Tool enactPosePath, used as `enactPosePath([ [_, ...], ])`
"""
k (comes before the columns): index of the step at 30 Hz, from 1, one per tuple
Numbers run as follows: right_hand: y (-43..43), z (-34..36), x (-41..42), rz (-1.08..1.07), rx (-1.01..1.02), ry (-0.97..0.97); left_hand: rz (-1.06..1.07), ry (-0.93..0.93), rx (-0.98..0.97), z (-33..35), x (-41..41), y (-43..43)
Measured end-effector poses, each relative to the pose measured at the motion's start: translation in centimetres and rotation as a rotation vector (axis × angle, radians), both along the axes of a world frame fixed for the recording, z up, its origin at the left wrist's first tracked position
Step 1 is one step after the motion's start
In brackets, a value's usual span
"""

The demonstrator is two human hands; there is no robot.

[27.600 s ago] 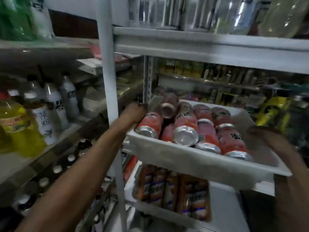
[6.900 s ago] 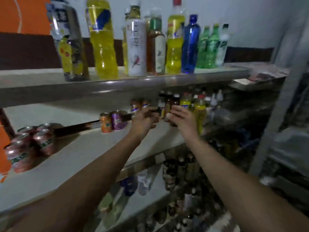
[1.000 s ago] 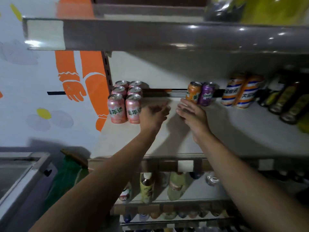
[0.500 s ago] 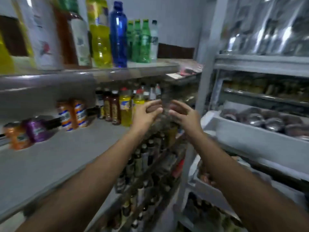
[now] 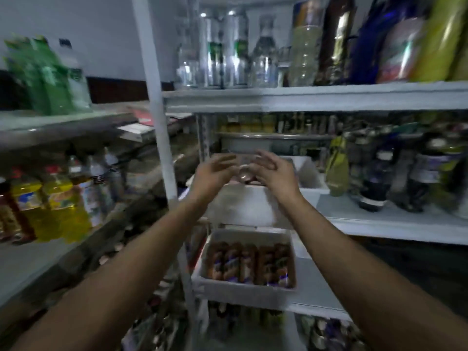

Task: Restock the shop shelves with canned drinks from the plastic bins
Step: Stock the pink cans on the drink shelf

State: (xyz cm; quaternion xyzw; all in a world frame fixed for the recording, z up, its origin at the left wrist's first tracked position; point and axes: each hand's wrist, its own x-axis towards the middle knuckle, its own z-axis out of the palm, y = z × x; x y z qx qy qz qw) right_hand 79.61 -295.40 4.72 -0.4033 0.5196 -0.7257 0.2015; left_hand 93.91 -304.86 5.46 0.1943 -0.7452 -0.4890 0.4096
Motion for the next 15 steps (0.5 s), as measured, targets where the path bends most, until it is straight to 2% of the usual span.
enactPosePath([
  [3,1.4,0.2,-3.6,-0.040,-0.024,-0.066,-0.008,-0.057,-0.076,0.3,-3.7,0.8],
  [6,2.4,0.4,-6.3,-0.129,-0.022,-0.030,-0.063,-0.109,-0.057,0.3,-7.2,1.5],
  [12,4.4,0.8,-9.8,-0.170,-0.019,-0.026,-0.133,-0.274,-0.104,0.2,-12.3,3.1],
  [15,4.4,0.7,-11.2,-0.206,-0.016,-0.002,-0.065,-0.379,-0.143,0.6,-14.0,3.1],
])
